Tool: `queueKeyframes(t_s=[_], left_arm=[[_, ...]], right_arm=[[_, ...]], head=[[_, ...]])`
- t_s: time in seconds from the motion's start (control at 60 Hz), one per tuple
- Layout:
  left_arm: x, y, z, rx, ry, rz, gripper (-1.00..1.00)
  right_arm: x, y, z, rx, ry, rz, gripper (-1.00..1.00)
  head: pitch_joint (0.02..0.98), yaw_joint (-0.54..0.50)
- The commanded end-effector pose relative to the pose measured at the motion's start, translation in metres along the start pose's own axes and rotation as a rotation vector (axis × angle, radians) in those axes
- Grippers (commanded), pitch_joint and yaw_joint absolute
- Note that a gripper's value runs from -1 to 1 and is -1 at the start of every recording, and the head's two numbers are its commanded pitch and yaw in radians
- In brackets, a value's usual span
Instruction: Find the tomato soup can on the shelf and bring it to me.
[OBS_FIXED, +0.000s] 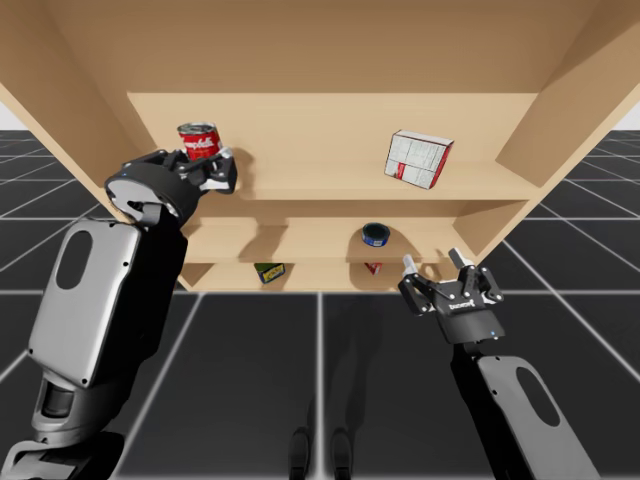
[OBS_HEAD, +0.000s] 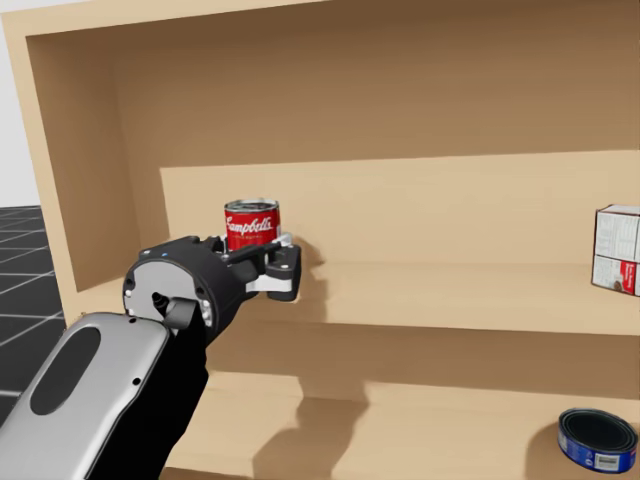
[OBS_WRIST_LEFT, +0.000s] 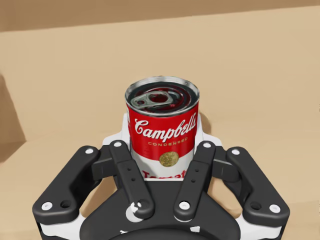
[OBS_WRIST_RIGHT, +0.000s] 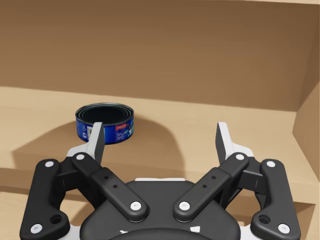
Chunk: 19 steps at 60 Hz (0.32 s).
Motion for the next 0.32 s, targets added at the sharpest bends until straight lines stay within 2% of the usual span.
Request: queueKeyframes(t_s=[0.017, 0.317], left_arm=[[0.013, -0.005, 0.031, -0.108, -0.058, -0.045, 1.0], [0.013, -0.002, 0.104, -0.162, -0.107, -0.058, 1.0]], right_arm=[[-0.001, 0.0, 0.0, 0.0, 0.001, 0.001, -1.0], [-0.001, 0.001, 0.0, -0.002, 0.0, 0.004, -1.0]], head=[[0.261, 0.23], [0.262, 0.23]])
